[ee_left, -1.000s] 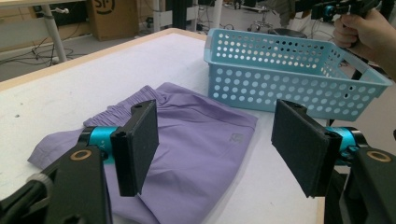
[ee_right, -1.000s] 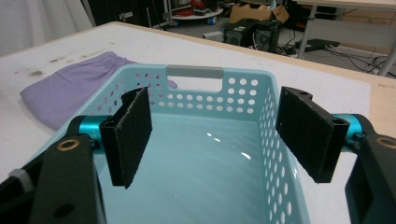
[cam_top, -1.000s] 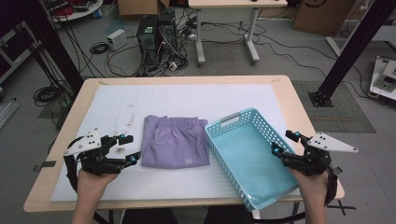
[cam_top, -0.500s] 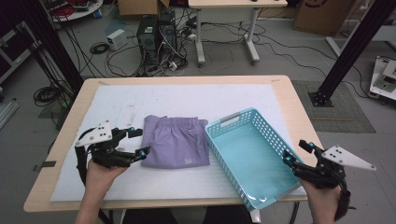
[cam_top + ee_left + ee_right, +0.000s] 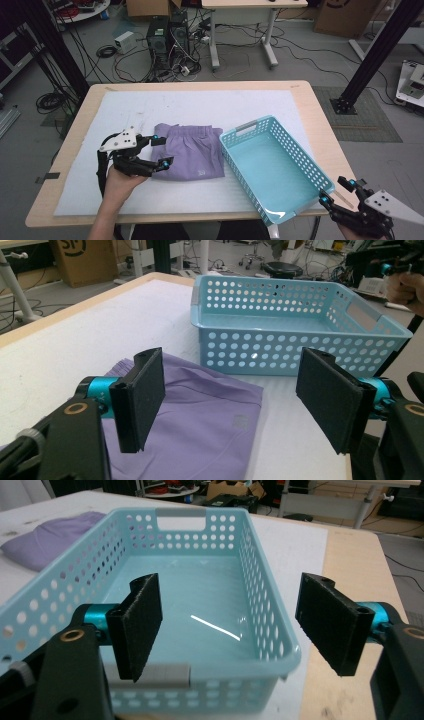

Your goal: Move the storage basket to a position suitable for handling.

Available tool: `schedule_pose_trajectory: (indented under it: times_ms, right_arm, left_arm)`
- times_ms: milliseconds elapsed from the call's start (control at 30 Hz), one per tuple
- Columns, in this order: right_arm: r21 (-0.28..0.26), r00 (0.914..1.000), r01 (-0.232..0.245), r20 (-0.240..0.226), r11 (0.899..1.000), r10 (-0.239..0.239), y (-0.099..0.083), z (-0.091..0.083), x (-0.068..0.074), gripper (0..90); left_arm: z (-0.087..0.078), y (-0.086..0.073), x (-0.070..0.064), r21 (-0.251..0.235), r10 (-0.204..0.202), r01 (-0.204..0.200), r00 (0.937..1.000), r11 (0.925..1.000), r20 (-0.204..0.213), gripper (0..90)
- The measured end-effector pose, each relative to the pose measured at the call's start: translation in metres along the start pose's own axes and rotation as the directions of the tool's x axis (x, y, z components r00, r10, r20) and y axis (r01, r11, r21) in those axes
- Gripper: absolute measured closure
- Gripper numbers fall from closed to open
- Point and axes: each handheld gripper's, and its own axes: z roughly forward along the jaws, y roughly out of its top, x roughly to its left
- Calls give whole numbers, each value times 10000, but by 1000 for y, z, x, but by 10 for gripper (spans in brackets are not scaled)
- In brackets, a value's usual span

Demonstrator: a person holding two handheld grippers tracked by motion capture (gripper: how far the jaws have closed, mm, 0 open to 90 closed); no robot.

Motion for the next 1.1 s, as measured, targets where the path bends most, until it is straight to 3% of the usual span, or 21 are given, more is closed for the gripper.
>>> schedule_pose_trajectory:
  times_ms: [233, 567, 1100]
  right_arm:
    - [239, 9999, 50, 128, 9997, -53, -27, -13, 13, 235]
    - [594, 9992, -234, 342, 9980, 214, -56, -4, 31, 215]
    - [1025, 9981, -320, 565, 9942, 263, -54, 22, 39, 215]
  left_arm:
    - [-2, 0, -1, -94, -51, 50, 10000, 9999, -49, 276]
    - [-4, -2, -3, -121, -84, 85, 10000, 9999, 12, 276]
    - [-10, -4, -6, -98, -102, 103, 9999, 9999, 84, 276]
